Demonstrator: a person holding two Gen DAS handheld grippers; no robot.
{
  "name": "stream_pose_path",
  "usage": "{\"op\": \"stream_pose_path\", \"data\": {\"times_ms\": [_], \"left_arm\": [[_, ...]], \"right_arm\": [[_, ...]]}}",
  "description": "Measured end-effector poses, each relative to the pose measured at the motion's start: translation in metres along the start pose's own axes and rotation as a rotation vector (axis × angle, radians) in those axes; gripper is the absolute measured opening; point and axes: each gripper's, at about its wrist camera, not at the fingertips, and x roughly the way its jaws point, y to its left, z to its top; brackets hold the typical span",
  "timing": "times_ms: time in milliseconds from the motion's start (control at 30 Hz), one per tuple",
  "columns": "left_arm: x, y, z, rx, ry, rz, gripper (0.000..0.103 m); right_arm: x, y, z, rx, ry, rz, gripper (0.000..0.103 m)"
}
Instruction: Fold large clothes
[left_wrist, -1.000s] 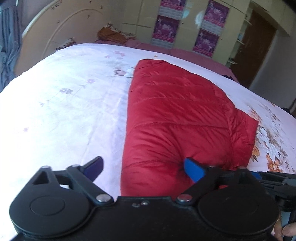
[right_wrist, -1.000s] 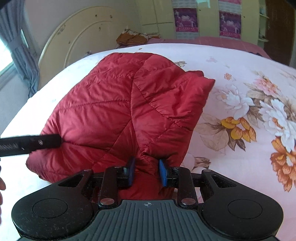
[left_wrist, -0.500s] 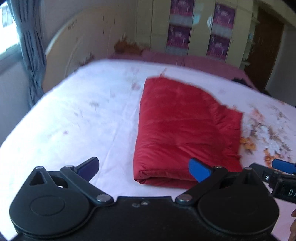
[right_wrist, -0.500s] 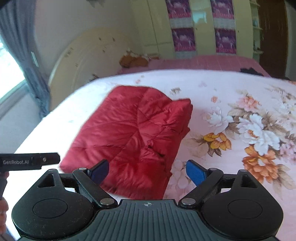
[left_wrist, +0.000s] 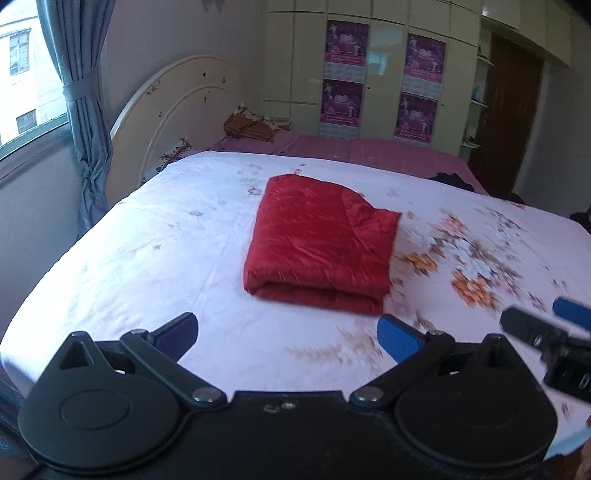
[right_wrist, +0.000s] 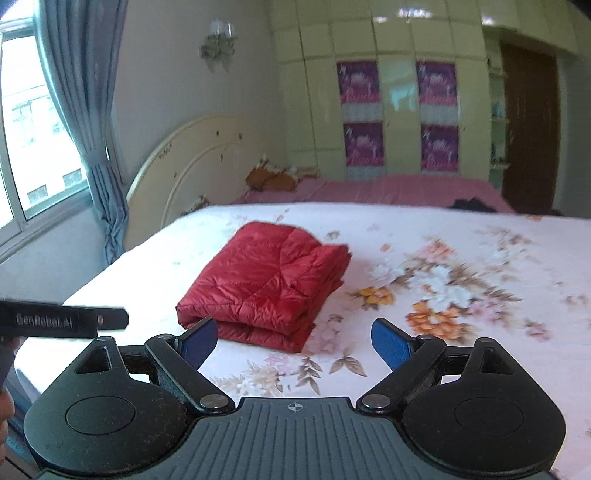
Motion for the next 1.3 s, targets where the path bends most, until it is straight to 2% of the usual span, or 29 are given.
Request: {"op": "stream_pose_path", "data": {"times_ms": [33,67,100,367,1300], "left_arm": [[-0.005,0.0,-0.004,0.003,0.001,0.003,0.103],[-0.008,0.0,-0.008,0.007,0.001,0.008,0.103],[-0.013,0.0,-0.013,0.01,0.001,0.013,0.103],[-0.03,0.0,-0.024,0.007,-0.009,0.04,0.103],[-0.043,-0.004,-0.031,0.005,-0.025,0.07,0.103]], "right_arm": [[-0.009,0.002,-0.001,-0.001,-0.008,-0.008,0.092],[-0.017,0.003,-0.002,-0.002,-0.019,-0.016,0.102],[-0.027,0.005,-0.004,-0.006,-0.038,-0.021,0.103],[-0.061,0.014,-0.01,-0.013,-0.085,-0.017,0.103],[-0.063,0.009,-0.012,-0.013,-0.083,0.01,0.103]]}}
